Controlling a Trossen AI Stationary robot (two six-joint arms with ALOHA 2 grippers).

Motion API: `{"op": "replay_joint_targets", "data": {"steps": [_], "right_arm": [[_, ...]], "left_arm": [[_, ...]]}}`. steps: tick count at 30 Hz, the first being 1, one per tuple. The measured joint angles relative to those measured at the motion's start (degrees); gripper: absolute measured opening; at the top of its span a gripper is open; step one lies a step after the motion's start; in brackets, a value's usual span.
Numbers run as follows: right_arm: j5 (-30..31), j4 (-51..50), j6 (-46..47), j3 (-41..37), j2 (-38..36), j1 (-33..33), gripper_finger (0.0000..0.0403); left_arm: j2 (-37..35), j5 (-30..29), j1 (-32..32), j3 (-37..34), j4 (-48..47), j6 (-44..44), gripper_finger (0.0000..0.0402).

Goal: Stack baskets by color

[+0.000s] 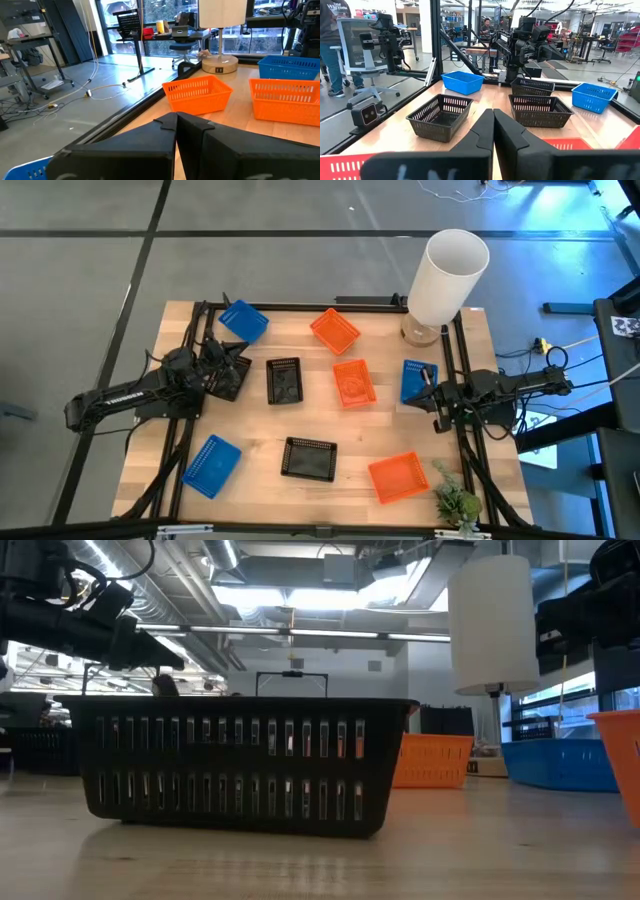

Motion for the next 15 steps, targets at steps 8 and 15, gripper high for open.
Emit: {"op": "replay_joint_targets", "data": {"steps": [8,15], "right_arm": [[-0.02,0.00,-5.26,0.00,0.01,0.01,0.0008],[-0.02,0.02,-5.46,0.00,0.00,-0.01,0.0008]], "left_arm": [[0.00,0.00,-0.01,0.00,0.00,0.00,0.0000],[0.02,0.00,0.00,0.00,0.00,0.00,0.0000]]}}
